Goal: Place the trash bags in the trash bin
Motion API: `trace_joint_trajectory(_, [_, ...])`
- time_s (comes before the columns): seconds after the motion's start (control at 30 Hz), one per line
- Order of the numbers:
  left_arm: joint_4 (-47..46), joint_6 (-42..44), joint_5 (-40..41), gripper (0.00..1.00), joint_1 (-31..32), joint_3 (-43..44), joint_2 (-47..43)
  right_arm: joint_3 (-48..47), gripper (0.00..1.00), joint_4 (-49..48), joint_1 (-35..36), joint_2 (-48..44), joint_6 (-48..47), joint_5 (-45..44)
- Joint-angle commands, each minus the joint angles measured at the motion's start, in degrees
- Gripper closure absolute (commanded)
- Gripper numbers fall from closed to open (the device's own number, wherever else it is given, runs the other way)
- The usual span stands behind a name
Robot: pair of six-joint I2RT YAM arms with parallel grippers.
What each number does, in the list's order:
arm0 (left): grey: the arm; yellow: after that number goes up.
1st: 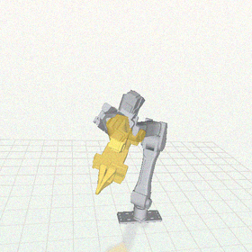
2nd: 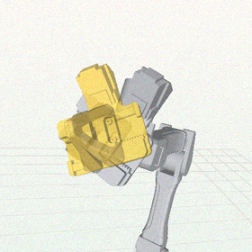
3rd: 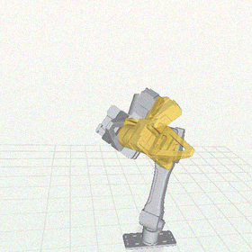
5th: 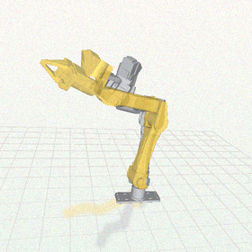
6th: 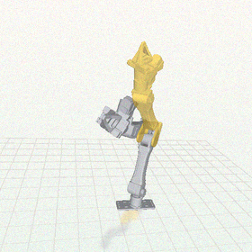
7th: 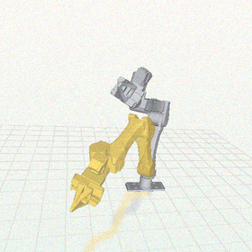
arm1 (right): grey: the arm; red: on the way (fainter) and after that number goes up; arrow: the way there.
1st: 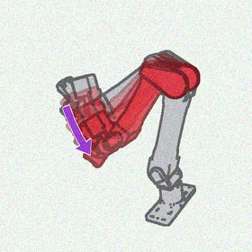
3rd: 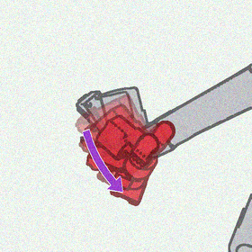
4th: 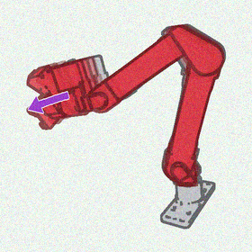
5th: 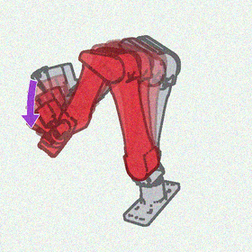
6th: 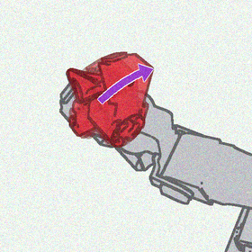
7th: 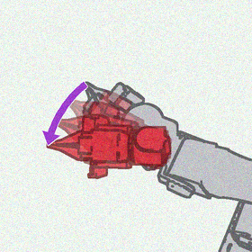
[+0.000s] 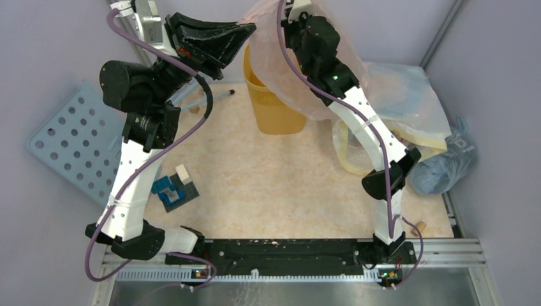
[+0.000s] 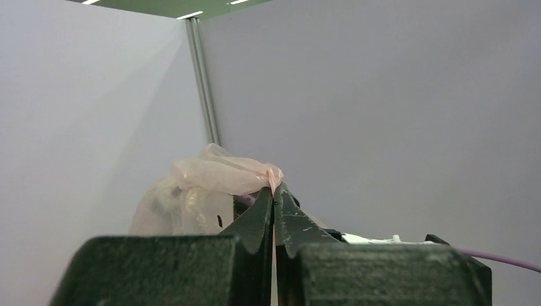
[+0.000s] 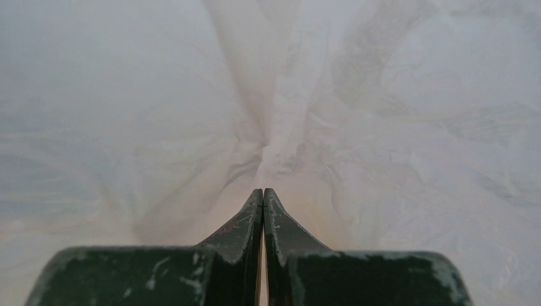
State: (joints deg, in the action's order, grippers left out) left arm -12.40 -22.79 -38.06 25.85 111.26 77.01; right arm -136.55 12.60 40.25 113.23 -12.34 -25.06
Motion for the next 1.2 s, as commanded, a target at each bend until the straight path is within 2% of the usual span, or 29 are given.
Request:
trace_joint_trajectory(0.0, [-2.10, 3.36, 2.59, 1.00, -0.27, 1.05, -0.52, -6.57, 1.00, -0.75, -0.35, 0.30, -1.81, 3.06])
trace_joint_trajectory(0.3, [-1.50, 7.22, 6.18, 1.00, -0.27, -2.34, -2.42, -1.08, 1.00, -2.04, -0.35, 0.78, -0.50, 7.69])
trace_joint_trajectory(0.5, [0.08, 11.34, 9.97, 1.00, -0.31, -5.46, -4.49, 6.26, 1.00, -2.66, -0.35, 0.27, 2.54, 12.07])
trace_joint_trajectory(0.6, [0.41, 13.26, 12.05, 1.00, -0.27, -7.00, -6.01, 6.27, 1.00, -0.97, -0.34, 1.21, 3.75, 13.53])
trace_joint_trajectory(0.77, [3.17, 15.98, 15.15, 1.00, -0.25, -9.09, -6.80, 5.92, 1.00, 2.53, -0.35, 3.15, 4.42, 10.26])
trace_joint_trajectory(0.97, [2.80, 16.88, 17.21, 1.00, -0.29, -12.34, -5.87, -2.83, 1.00, 11.12, -0.39, 11.00, 2.89, -1.14])
trace_joint_trajectory(1.17, [2.75, 17.81, 17.95, 1.00, -0.33, -12.42, -5.54, -3.43, 1.00, 11.49, -0.44, 14.70, 3.86, 1.67])
